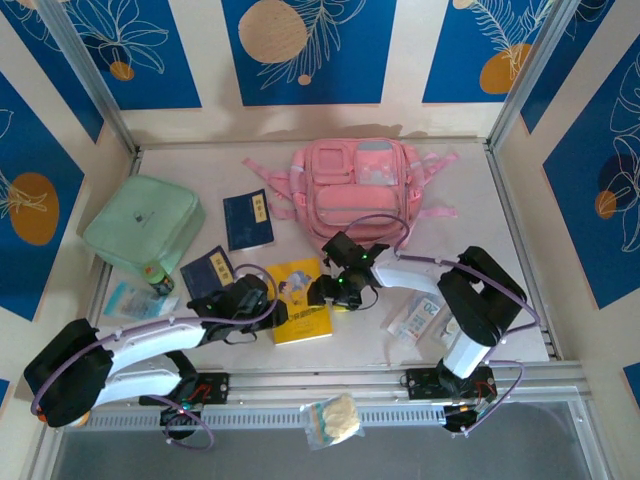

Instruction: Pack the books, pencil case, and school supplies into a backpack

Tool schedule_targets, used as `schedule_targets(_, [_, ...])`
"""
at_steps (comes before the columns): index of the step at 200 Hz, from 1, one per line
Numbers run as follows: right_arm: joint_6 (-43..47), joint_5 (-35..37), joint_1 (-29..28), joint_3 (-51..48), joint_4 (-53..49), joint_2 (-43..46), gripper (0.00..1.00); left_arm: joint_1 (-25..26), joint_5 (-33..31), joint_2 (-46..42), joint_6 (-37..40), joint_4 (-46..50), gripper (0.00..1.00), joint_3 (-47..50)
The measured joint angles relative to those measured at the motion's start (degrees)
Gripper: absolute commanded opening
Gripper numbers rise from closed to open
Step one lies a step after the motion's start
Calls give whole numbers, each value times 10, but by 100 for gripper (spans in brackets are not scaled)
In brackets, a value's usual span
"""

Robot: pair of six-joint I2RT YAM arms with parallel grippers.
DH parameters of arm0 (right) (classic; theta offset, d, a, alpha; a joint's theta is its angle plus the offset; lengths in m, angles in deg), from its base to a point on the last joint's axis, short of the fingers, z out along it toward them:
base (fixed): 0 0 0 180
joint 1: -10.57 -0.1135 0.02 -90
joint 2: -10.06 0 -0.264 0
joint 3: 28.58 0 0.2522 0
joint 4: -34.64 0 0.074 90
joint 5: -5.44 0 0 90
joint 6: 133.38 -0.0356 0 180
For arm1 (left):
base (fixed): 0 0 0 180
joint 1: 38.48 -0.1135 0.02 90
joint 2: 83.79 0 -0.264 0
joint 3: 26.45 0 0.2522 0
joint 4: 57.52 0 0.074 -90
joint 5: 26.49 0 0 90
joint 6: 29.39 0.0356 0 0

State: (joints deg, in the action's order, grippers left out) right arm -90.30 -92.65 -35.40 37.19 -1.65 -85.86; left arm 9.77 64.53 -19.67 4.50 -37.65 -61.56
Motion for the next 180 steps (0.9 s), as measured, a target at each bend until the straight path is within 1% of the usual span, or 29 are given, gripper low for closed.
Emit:
schedule_targets(50, [0,-3,-13,15,6,-2,65,0,3,16,1,-15,50,0])
schedule_targets(121, [5,-9,-12,16,4,-2,64,0,4,20,7,-16,50,0])
schedule_targets(152, [14,-9,-12,26,-15,3,58,0,3,20,7,-16,50,0])
schedule_targets(180, [17,-9,-12,28,-25,28,56,0,1,19,7,-14,50,0])
